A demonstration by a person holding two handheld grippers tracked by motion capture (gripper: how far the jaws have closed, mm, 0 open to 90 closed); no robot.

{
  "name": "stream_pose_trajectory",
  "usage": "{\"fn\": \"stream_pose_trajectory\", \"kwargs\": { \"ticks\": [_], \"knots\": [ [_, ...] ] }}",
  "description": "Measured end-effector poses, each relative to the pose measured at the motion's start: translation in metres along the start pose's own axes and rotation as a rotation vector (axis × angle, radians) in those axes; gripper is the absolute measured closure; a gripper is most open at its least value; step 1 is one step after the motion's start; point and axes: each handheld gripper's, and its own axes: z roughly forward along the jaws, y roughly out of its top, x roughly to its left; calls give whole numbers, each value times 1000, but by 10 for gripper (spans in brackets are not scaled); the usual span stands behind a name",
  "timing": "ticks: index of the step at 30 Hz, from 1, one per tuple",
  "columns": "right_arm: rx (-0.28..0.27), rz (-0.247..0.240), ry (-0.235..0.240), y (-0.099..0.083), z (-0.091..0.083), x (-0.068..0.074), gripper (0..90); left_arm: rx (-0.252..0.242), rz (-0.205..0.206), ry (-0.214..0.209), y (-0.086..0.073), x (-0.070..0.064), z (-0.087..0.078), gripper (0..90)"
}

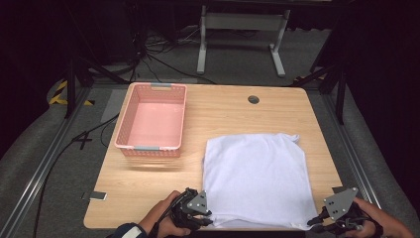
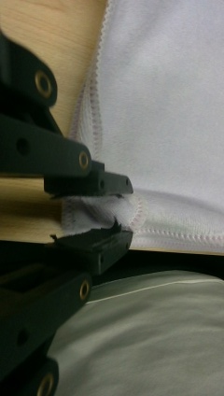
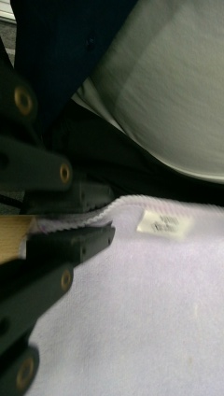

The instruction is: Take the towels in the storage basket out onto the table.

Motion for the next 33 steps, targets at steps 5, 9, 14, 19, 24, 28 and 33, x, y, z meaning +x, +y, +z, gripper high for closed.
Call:
{"fn": "stream_pose_trajectory", "kwargs": {
  "ticks": [5,9,14,19,24,28,33],
  "knots": [
    [-60,-1,-54,5,-7,4,484,-101,-77,78,4,7,-9,395],
    [-145,84,-280,17,-29,-17,504,-159,-110,166,24,22,-7,347],
    [-292,297,-558,20,-52,-84,598,-230,-214,276,65,76,12,346],
    [-291,508,-683,8,-55,-161,615,-243,-307,369,96,129,25,350],
    [-254,643,-689,-7,-40,-207,566,-254,-435,441,115,183,29,399],
    [-243,700,-685,-8,-29,-220,513,-213,-488,464,114,205,37,503],
    [-184,750,-650,-12,-16,-232,503,-79,-494,425,103,218,56,597]
  ]
}}
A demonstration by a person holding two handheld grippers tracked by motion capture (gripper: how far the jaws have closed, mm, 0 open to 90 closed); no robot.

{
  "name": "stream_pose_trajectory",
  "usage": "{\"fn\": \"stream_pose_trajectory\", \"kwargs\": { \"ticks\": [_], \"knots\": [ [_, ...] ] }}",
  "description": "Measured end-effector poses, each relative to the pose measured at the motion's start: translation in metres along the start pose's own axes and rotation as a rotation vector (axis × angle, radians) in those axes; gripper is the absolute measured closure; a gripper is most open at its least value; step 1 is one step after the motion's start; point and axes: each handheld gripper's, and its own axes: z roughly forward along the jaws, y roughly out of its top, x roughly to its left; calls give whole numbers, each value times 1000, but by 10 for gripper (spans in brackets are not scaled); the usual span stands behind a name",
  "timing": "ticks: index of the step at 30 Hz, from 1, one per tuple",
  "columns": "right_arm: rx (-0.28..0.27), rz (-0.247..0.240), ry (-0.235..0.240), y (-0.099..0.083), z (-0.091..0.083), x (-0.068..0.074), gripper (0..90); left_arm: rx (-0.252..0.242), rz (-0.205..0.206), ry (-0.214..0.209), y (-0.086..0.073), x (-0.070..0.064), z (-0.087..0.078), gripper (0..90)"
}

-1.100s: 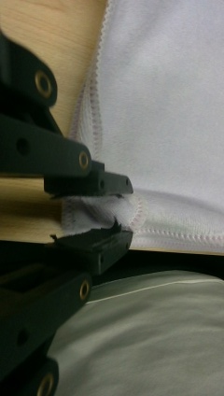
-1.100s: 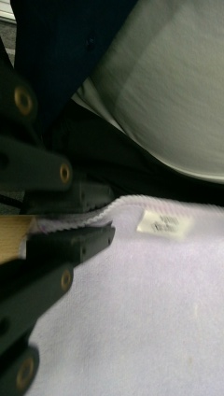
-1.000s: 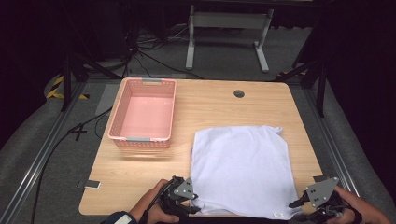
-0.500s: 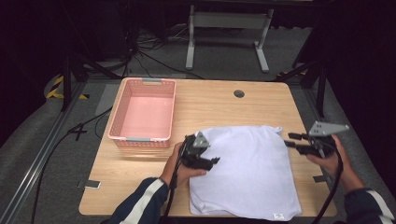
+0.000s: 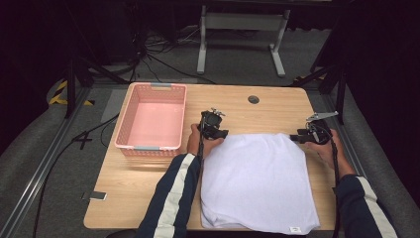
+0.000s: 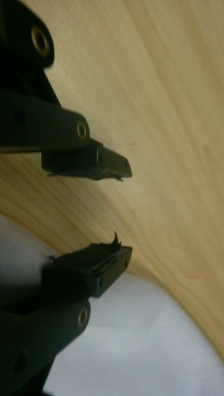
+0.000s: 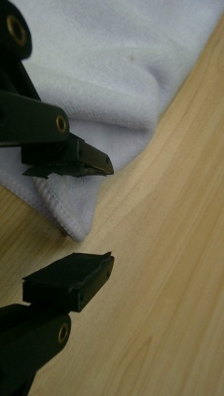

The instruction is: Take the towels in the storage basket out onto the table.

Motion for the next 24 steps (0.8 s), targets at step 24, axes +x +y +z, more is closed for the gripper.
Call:
{"fn": "stream_pose_trajectory", "kwargs": {
  "ticks": [24],
  "knots": [
    [-150,-96,-54,2,-38,5,826,-21,119,-108,-2,-11,-6,762]
  ]
}}
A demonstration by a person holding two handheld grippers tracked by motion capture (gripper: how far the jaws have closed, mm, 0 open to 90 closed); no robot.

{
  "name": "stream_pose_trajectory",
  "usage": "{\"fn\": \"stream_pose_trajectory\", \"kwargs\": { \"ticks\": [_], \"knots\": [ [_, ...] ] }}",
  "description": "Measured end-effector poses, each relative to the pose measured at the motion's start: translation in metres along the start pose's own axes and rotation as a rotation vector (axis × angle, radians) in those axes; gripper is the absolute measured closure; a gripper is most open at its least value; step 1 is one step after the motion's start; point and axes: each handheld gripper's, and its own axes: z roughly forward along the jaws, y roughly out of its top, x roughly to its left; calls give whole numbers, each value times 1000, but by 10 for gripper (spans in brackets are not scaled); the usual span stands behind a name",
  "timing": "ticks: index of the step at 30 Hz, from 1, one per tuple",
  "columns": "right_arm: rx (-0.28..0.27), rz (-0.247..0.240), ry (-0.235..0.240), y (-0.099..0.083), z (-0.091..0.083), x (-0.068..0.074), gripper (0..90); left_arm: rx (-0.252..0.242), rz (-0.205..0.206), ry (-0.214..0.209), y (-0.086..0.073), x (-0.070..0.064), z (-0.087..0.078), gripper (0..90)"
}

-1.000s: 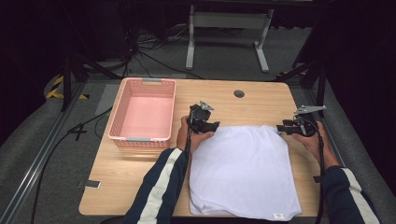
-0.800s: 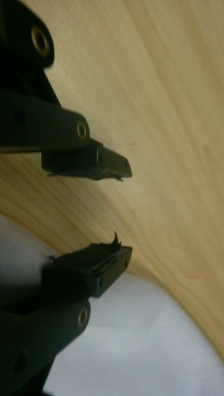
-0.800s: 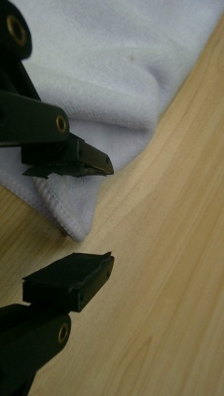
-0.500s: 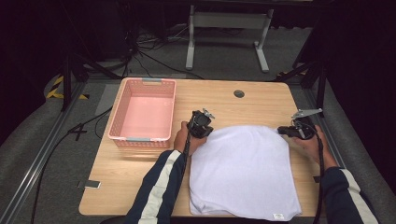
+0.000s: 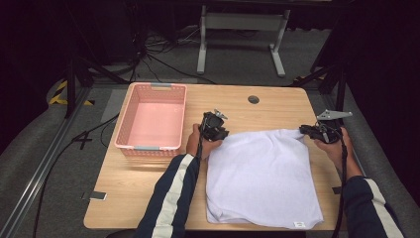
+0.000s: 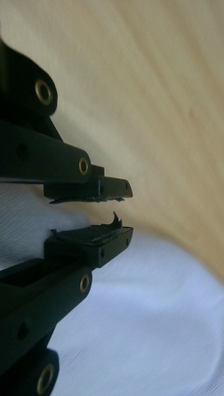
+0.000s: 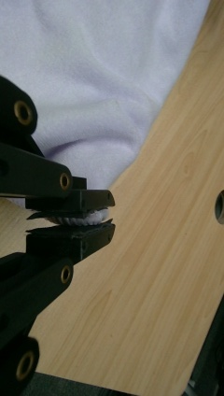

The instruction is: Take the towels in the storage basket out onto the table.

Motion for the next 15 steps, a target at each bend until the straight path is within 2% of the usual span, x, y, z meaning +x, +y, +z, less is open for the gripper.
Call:
{"fn": "stream_pose_trajectory", "kwargs": {
  "ticks": [1,2,3,4,5,6,7,9,10,11,12,13,14,15],
  "knots": [
    [9,-9,6,-2,1,-1,826,21,29,-13,-2,-6,2,759],
    [16,-7,17,-4,1,-1,827,41,66,-6,-4,-10,1,772],
    [27,-8,18,-6,2,-1,829,50,70,5,-6,-13,-1,796],
    [36,-16,19,-7,2,0,830,31,64,13,-8,-15,-2,813],
    [38,-25,26,-9,1,0,830,10,76,33,-12,-18,-5,836],
    [28,-24,44,-12,-4,3,831,-17,114,72,-17,-27,-11,856],
    [12,-41,55,-13,-7,4,831,-17,114,72,-17,-27,-11,860],
    [2,-51,61,-14,-11,6,832,-78,143,104,-24,-39,-22,863],
    [-12,-57,74,-15,-16,7,833,-137,170,135,-29,-49,-31,864],
    [-41,-68,109,-16,-22,9,834,-175,175,136,-31,-54,-38,865],
    [-63,-77,129,-17,-27,10,835,-195,181,117,-34,-60,-45,866],
    [-85,-89,148,-17,-33,11,836,-202,225,132,-37,-68,-54,867],
    [-110,-97,173,-18,-40,13,837,-220,250,125,-40,-75,-60,867],
    [-129,-100,198,-19,-46,15,837,-229,262,75,-43,-80,-65,868]
  ]
}}
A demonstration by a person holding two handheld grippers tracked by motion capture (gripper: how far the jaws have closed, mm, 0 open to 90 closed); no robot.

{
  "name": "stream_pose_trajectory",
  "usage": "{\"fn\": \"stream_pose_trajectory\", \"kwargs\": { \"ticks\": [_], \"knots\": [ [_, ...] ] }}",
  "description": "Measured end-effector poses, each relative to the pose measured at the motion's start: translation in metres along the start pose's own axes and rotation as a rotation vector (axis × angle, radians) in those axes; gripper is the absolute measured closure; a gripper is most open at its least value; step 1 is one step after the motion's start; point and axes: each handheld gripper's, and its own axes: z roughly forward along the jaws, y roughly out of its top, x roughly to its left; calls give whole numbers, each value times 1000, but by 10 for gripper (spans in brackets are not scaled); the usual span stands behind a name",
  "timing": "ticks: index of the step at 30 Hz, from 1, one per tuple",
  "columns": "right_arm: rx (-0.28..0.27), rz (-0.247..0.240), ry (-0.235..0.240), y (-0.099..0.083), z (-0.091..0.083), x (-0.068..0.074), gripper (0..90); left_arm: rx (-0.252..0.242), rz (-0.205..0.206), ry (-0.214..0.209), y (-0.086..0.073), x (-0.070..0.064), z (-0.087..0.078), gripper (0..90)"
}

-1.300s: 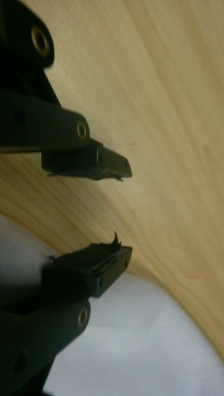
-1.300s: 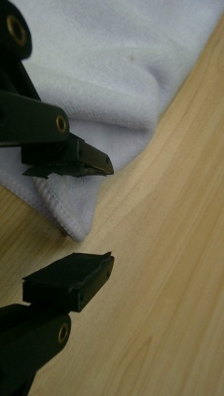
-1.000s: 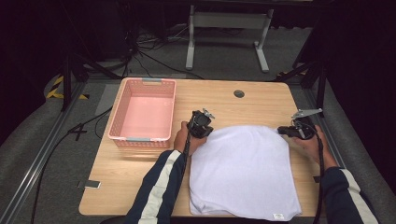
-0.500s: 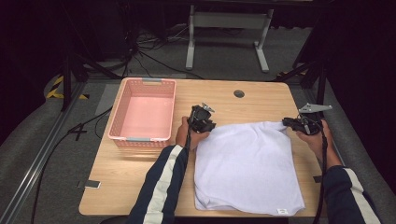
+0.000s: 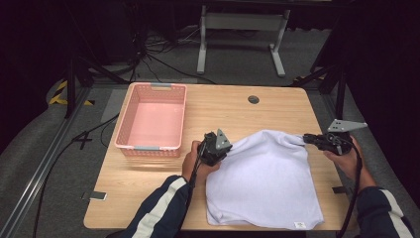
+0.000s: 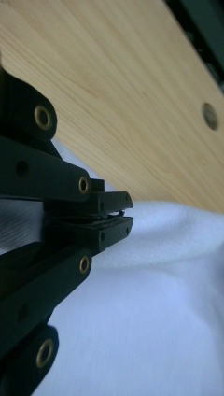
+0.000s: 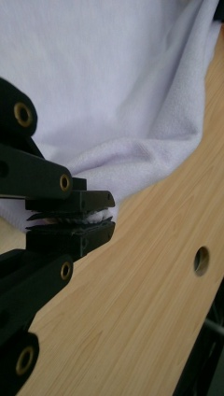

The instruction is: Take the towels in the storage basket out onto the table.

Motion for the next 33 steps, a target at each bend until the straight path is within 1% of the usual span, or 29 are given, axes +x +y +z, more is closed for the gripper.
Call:
{"fn": "stream_pose_trajectory", "kwargs": {
  "ticks": [1,2,3,4,5,6,7,8,9,10,11,13,14,15,16,17,18,20,22,23,24,25,26,27,28,29,30,31,33],
  "knots": [
    [-14,-32,58,0,-10,7,836,9,57,-23,-1,-13,-10,868],
    [-6,-43,63,0,-12,9,836,23,74,-73,-4,-20,-13,868],
    [-6,-43,63,0,-12,9,836,23,74,-73,-4,-20,-13,868],
    [0,-57,84,-2,-15,13,836,58,110,-93,-8,-30,-16,868],
    [7,-75,115,-4,-18,18,836,76,115,-106,-12,-36,-17,868],
    [26,-85,119,-5,-19,20,836,118,136,-146,-20,-43,-17,867],
    [68,-92,117,-11,-20,26,835,170,157,-153,-29,-51,-19,864],
    [77,-91,126,-15,-19,28,835,174,151,-159,-34,-54,-20,862],
    [111,-94,124,-18,-19,31,834,171,135,-179,-40,-56,-23,857],
    [111,-94,124,-18,-19,31,834,171,135,-179,-40,-56,-23,856],
    [179,-109,110,-27,-18,36,834,179,112,-190,-46,-59,-32,850],
    [190,-113,106,-30,-18,37,833,168,115,-183,-47,-59,-38,848],
    [214,-122,101,-34,-20,39,832,134,87,-175,-50,-56,-52,767],
    [212,-123,104,-35,-21,40,832,114,73,-158,-51,-54,-57,724],
    [209,-118,101,-36,-22,41,833,98,47,-141,-53,-50,-63,719],
    [209,-118,101,-36,-22,41,833,98,47,-141,-53,-50,-63,711],
    [203,-118,97,-36,-23,41,833,70,-6,-126,-56,-43,-69,711],
    [188,-111,93,-36,-25,42,832,75,-40,-99,-59,-35,-71,652],
    [191,-120,86,-36,-24,44,832,87,-64,-64,-58,-26,-62,574],
    [189,-117,83,-36,-23,45,832,98,-78,-64,-55,-23,-57,554],
    [189,-117,83,-36,-23,45,832,98,-78,-64,-55,-23,-57,520],
    [189,-118,78,-36,-22,45,832,84,-94,-82,-53,-21,-52,520],
    [187,-113,71,-35,-22,46,831,84,-92,-74,-50,-20,-47,493],
    [179,-106,66,-35,-21,45,831,131,-106,-69,-45,-16,-37,492],
    [180,-106,66,-35,-21,45,831,145,-139,-74,-44,-13,-31,470],
    [178,-109,64,-35,-20,45,831,145,-139,-74,-44,-13,-31,438],
    [178,-109,64,-35,-20,45,831,166,-169,-74,-45,-10,-27,438],
    [176,-103,66,-36,-20,45,831,192,-195,-92,-46,-8,-22,439],
    [174,-102,66,-37,-20,45,831,210,-207,-93,-49,-8,-18,414]
  ]
}}
